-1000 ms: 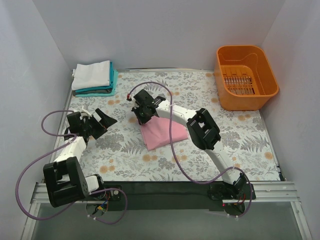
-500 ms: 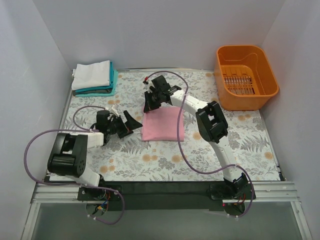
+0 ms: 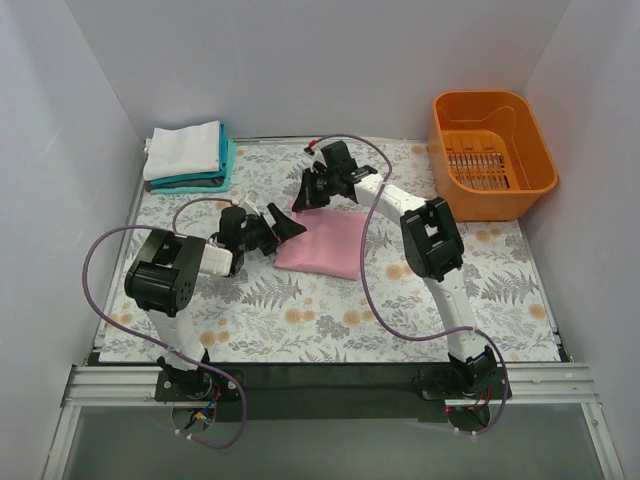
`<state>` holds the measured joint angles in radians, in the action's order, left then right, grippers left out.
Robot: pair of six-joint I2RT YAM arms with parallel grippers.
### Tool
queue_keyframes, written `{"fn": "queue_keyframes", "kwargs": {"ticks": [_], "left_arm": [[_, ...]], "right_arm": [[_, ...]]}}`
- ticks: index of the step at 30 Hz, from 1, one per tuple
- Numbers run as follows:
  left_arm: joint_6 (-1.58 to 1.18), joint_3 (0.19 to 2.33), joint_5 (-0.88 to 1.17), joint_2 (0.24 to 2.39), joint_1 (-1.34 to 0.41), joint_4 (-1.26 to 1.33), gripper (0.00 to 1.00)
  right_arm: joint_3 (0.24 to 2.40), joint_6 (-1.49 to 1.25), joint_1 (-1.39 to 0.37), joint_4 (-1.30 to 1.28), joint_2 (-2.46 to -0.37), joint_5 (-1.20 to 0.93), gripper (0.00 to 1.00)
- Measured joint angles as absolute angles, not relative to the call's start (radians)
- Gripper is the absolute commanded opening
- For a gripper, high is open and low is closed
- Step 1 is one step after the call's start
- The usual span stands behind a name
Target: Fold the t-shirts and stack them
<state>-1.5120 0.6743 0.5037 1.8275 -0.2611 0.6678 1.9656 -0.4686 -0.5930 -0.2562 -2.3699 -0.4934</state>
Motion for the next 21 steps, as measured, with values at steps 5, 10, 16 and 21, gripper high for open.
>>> {"fn": "queue_keyframes", "kwargs": {"ticks": [5, 10, 16, 21], "left_arm": [[-1.521, 0.718, 0.461, 1.892, -0.271, 0.702, 0.54], [-1.499, 0.833, 0.452, 2.000, -0.273, 0.715, 0.53], [-1.499, 0.865, 0.452, 2.043, -0.274, 0.740, 0.38], [-1.499, 0.867, 0.448, 2.059, -0.274, 0.728, 0.08]], "right_arm": [[1.943, -0.524, -0.569, -0.221, -2.370, -0.511, 0.01], [1.934, -0.561, -0.559, -0.199, -2.370, -0.521, 0.01], [1.934, -0.578, -0.557, -0.181, -2.370, -0.525, 0.01], [1.933, -0.585, -0.556, -0.181, -2.371, -0.524, 0.01]]}}
